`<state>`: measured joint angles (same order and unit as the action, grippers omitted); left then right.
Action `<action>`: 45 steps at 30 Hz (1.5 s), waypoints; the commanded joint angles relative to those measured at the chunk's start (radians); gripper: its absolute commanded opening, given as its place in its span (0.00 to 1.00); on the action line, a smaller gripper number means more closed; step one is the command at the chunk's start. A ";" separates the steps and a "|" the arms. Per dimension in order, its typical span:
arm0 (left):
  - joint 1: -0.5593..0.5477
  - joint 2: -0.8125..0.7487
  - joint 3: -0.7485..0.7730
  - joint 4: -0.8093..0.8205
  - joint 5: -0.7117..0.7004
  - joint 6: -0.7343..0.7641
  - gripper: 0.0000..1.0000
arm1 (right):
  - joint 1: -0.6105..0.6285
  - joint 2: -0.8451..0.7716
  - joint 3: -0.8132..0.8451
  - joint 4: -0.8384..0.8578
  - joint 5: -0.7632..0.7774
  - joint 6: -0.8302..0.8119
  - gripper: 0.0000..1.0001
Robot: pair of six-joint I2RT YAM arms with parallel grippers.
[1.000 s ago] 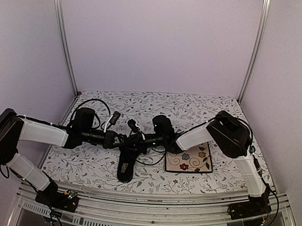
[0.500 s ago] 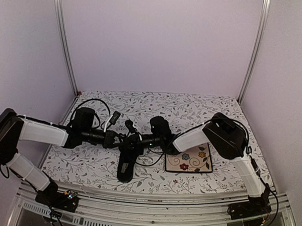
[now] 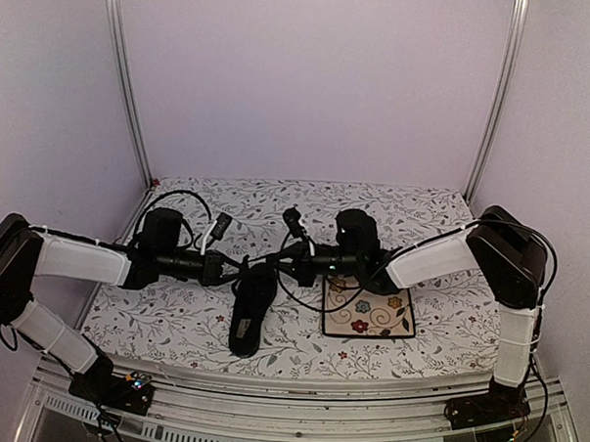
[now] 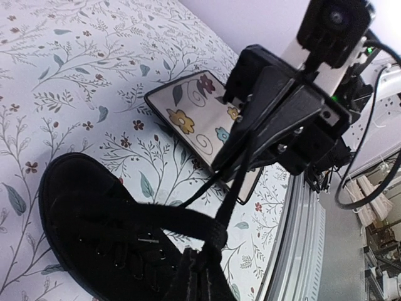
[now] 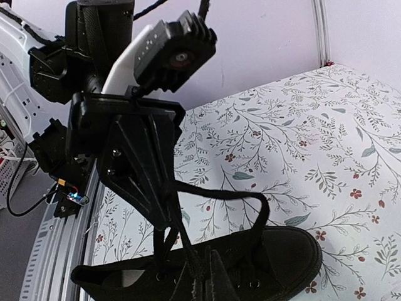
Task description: Tie the shoes
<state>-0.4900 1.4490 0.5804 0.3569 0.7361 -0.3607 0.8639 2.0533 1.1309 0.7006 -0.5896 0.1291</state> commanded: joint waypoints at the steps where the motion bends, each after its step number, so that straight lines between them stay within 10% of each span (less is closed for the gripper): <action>1: 0.013 -0.017 -0.006 0.030 -0.043 -0.010 0.00 | -0.005 -0.100 -0.009 -0.226 0.055 -0.050 0.02; 10: 0.007 -0.006 -0.003 0.015 -0.111 -0.042 0.00 | 0.010 -0.178 0.072 -0.437 -0.085 0.054 0.02; 45: -0.002 -0.018 0.050 -0.093 -0.170 -0.249 0.00 | 0.198 0.016 0.071 -0.048 0.228 -0.124 0.02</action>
<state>-0.5007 1.4490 0.6037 0.2749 0.5812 -0.6037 1.0367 2.0377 1.1755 0.6361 -0.4267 0.0654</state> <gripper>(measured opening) 0.005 0.020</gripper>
